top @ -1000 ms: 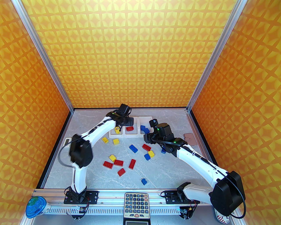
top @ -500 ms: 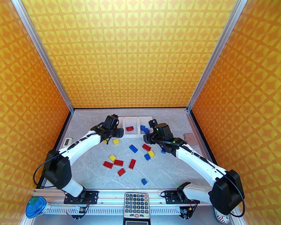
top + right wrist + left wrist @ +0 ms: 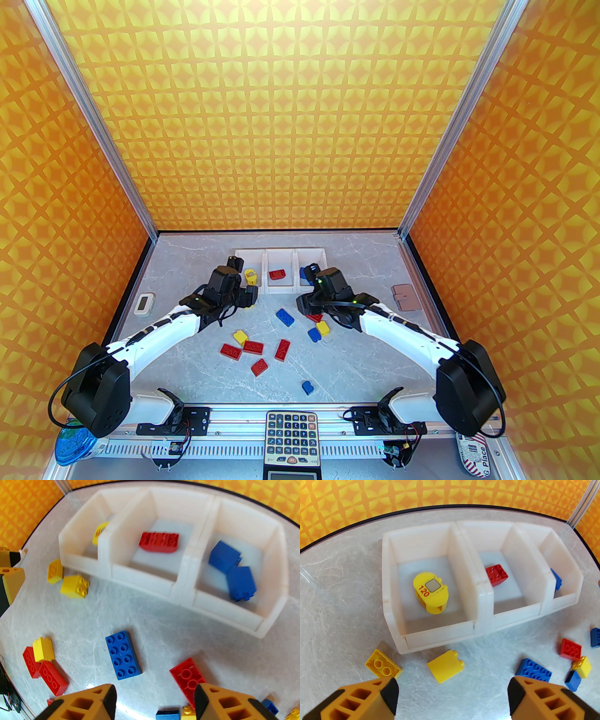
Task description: Sort the legos into containers by color
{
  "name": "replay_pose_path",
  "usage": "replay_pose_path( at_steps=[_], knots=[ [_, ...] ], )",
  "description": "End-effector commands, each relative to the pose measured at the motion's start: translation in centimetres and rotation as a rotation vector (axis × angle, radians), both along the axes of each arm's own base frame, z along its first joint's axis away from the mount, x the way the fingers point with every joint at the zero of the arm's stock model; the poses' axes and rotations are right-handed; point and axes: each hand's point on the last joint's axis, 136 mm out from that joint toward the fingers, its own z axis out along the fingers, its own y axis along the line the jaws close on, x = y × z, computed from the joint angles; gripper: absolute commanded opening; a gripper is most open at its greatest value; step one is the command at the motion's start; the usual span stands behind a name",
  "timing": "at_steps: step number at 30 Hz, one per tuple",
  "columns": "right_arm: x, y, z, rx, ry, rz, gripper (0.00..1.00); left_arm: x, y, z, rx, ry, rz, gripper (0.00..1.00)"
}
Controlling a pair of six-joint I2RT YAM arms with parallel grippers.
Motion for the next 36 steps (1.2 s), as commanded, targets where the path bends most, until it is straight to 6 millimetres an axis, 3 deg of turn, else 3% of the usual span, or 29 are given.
replay_pose_path(
  at_steps=[1, 14, 21, 29, 36],
  knots=[
    [0.5, 1.3, 0.7, -0.001, -0.029, 0.037, 0.6, 0.6, 0.0, 1.1, -0.02, -0.066, -0.009, 0.81],
    [-0.5, 5.5, -4.6, -0.053, 0.091, 0.154, 0.6, 0.2, -0.5, -0.3, -0.049, -0.051, -0.047, 0.82],
    [-0.6, 6.7, -6.9, -0.095, 0.142, 0.188, 0.59, 0.3, -0.8, -0.1, -0.057, -0.04, -0.059, 0.82],
    [-0.7, 7.2, -8.9, -0.158, 0.175, 0.203, 0.59, 0.2, -0.9, 0.1, -0.055, -0.032, -0.062, 0.82],
    [-0.4, 6.5, -9.9, -0.22, 0.183, 0.176, 0.55, -0.2, -1.3, 0.6, -0.048, -0.035, -0.109, 0.82]
  ],
)
